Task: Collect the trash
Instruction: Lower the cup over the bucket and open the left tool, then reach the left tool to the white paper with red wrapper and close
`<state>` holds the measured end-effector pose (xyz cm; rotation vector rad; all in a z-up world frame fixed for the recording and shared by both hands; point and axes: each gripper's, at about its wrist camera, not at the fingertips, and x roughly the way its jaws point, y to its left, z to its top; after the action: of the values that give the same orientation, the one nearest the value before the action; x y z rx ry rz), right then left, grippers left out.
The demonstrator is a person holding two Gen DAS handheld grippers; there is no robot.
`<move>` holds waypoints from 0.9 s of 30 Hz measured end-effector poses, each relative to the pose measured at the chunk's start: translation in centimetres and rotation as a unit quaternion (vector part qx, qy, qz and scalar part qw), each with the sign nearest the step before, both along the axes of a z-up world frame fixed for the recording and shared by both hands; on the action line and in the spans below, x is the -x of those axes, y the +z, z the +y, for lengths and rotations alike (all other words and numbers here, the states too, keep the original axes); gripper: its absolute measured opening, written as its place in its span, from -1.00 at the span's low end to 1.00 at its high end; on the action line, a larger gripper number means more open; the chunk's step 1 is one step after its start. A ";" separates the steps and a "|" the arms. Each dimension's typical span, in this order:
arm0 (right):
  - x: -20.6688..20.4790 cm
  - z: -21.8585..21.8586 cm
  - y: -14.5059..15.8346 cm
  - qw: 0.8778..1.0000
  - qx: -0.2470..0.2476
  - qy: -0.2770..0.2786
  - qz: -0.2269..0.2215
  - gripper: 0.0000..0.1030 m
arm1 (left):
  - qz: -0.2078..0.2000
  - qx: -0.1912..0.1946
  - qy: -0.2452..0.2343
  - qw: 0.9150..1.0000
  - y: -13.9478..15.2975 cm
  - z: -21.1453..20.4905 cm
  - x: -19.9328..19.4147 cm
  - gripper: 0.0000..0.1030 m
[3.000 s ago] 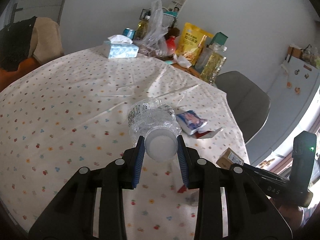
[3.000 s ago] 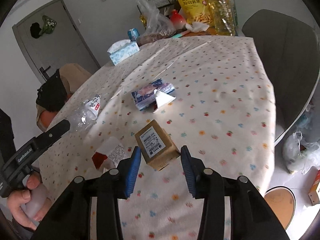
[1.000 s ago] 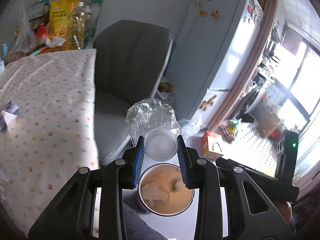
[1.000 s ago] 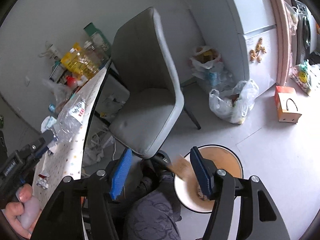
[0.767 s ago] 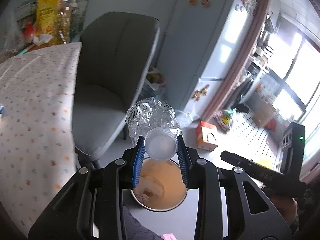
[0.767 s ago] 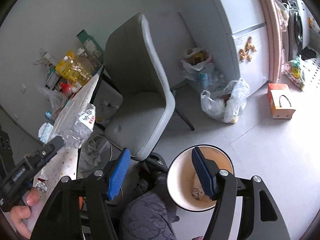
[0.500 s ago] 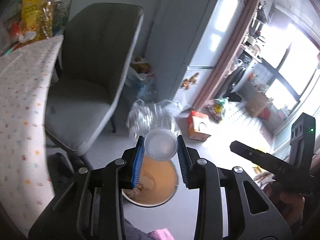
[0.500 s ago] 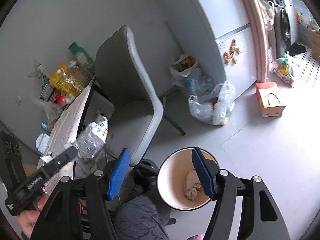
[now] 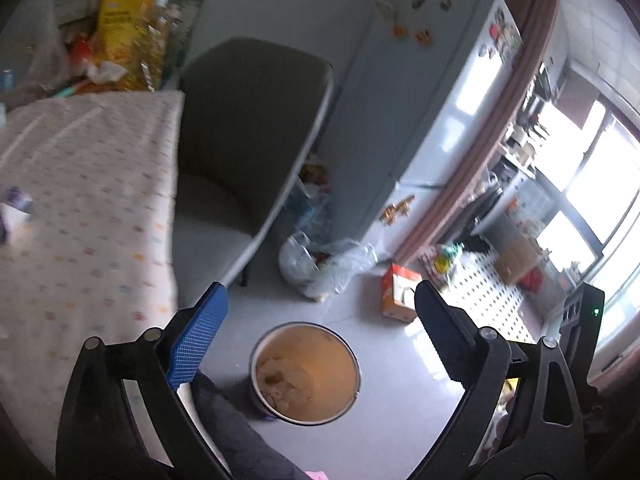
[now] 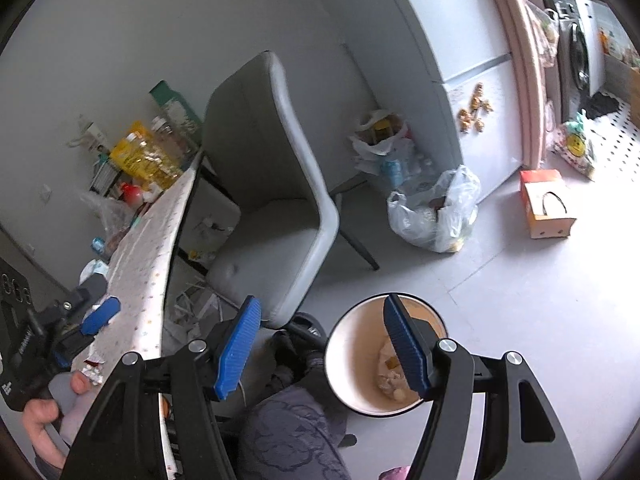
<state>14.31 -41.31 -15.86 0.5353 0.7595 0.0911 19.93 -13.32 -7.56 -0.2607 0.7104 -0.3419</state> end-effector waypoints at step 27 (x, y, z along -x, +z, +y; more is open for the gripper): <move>-1.8 15.0 4.5 0.990 0.048 0.128 -0.029 0.44 | -0.026 0.026 0.165 0.986 0.9 19.4 6.2 0.85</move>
<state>16.13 -26.34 -11.33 0.3406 0.7699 0.3059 13.75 6.09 -6.61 -0.4120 0.5953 -0.0520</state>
